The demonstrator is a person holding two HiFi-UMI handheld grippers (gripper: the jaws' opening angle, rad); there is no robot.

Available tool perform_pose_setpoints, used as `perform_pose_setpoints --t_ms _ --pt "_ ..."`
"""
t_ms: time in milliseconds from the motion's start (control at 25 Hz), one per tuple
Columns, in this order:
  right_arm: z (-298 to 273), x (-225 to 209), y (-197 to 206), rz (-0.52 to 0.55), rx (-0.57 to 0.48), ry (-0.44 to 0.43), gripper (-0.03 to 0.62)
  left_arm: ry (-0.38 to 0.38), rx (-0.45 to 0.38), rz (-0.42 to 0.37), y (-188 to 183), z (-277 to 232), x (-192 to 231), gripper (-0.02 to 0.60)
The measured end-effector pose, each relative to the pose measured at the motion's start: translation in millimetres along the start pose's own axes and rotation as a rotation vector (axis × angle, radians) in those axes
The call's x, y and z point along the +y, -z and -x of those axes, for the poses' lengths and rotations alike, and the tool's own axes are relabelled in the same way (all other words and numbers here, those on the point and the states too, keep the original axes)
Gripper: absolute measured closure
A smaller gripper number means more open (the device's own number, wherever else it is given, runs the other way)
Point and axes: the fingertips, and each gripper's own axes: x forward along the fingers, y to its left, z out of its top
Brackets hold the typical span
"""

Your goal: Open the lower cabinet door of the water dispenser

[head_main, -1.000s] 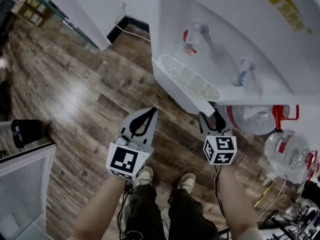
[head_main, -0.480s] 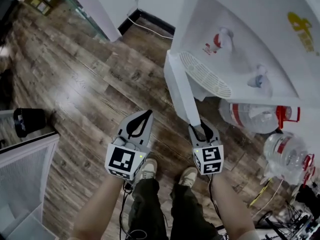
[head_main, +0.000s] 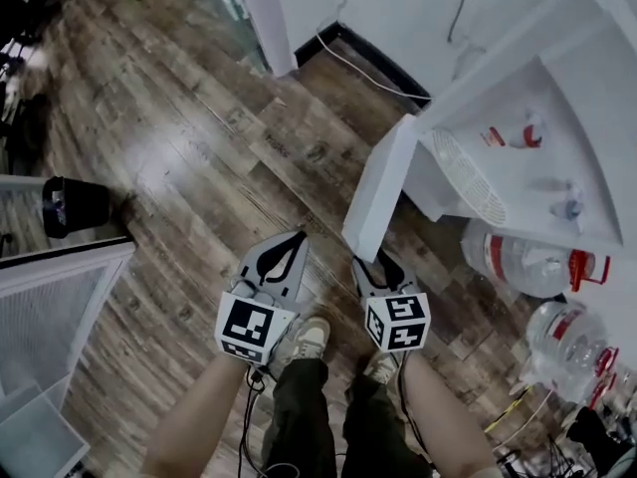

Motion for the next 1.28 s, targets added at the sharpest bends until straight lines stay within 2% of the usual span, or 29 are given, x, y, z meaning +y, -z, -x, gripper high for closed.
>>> perform_pose_setpoints --t_ms 200,280,440,560,800,960,1120,1280 --pt "-29 42 -25 0.009 -0.021 -0.044 0.395 -0.066 0.001 0.043 12 26 32 0.575" --pt "-37 53 -34 0.025 -0.029 -0.057 0.446 -0.083 0.002 0.059 15 34 41 0.575" --pt "-43 70 -45 0.093 -0.031 -0.091 0.416 -0.100 -0.004 0.063 12 46 51 0.575" --pt "-31 72 -49 0.100 -0.037 -0.079 0.434 -0.104 -0.001 0.059 7 53 52 0.575" --pt "23 54 -68 0.048 -0.068 -0.022 0.485 -0.076 0.011 0.019 -26 64 30 0.575" --pt "73 36 -93 0.023 -0.094 0.034 0.514 -0.009 -0.008 -0.013 -66 68 2 0.575" --pt "131 21 -122 0.014 -0.135 0.074 0.531 0.025 -0.009 -0.063 -106 75 -30 0.575" --pt "190 5 -148 0.009 -0.173 0.121 0.543 0.064 -0.001 -0.064 -140 85 -58 0.575"
